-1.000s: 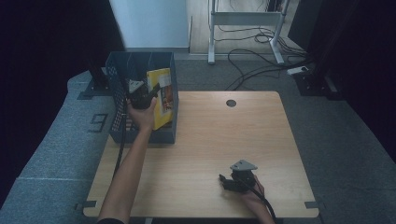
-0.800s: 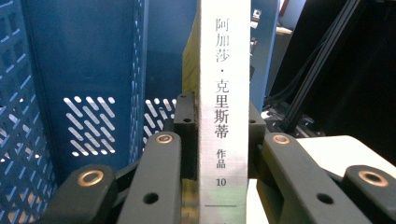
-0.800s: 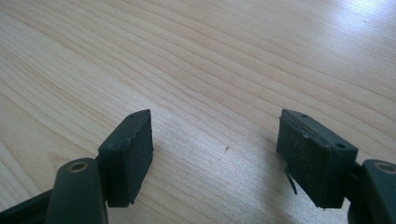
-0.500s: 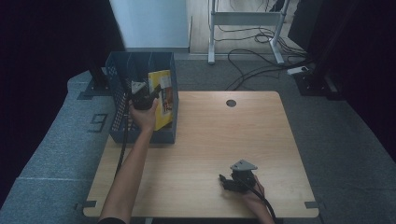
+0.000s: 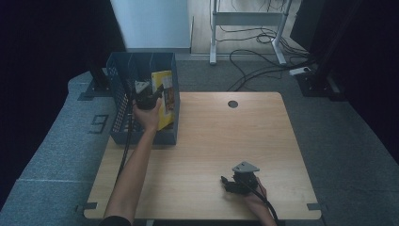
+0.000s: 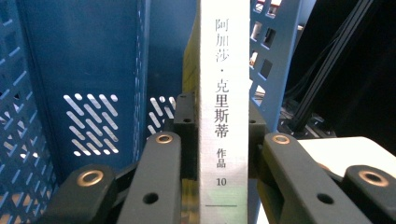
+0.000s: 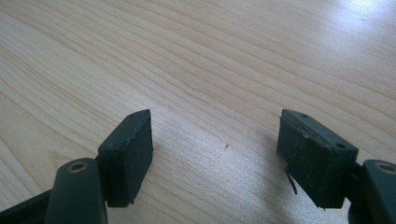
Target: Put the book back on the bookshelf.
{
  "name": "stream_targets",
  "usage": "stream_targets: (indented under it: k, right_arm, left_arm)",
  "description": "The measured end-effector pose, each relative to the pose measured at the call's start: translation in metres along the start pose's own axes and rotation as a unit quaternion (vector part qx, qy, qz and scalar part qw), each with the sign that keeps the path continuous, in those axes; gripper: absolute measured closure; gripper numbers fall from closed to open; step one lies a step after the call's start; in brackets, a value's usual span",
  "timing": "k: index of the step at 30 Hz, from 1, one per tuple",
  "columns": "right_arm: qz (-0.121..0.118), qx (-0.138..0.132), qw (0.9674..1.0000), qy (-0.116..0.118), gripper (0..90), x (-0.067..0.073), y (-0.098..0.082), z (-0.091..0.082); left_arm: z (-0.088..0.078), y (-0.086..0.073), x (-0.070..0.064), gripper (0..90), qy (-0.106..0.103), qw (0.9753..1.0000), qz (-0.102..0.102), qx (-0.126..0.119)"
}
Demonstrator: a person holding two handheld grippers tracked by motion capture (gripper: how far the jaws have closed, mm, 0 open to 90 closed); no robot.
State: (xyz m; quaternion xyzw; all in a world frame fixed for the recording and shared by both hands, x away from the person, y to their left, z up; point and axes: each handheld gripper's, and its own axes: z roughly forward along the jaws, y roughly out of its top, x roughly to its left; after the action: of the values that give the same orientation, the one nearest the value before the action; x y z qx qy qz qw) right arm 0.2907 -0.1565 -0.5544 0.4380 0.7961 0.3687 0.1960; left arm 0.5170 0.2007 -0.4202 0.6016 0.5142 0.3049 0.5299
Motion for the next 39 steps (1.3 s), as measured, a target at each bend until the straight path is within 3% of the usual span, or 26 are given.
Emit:
stream_targets:
  k: [13,30,39]
  right_arm:
    - [0.002,0.0,1.0,-0.001,26.3,0.001,0.0,-0.001]
    - [0.004,0.0,1.0,-0.001,26.3,0.001,-0.001,-0.001]
    - [0.003,0.0,1.0,-0.001,26.3,0.001,-0.001,-0.002]
  left_arm:
    - [-0.004,0.001,-0.001,74.3,-0.012,0.9997,0.014,0.014]
    - [-0.034,-0.003,-0.003,72.8,-0.036,0.998,0.031,0.042]
    - [-0.043,-0.007,-0.002,70.9,-0.042,0.9974,0.031,0.049]
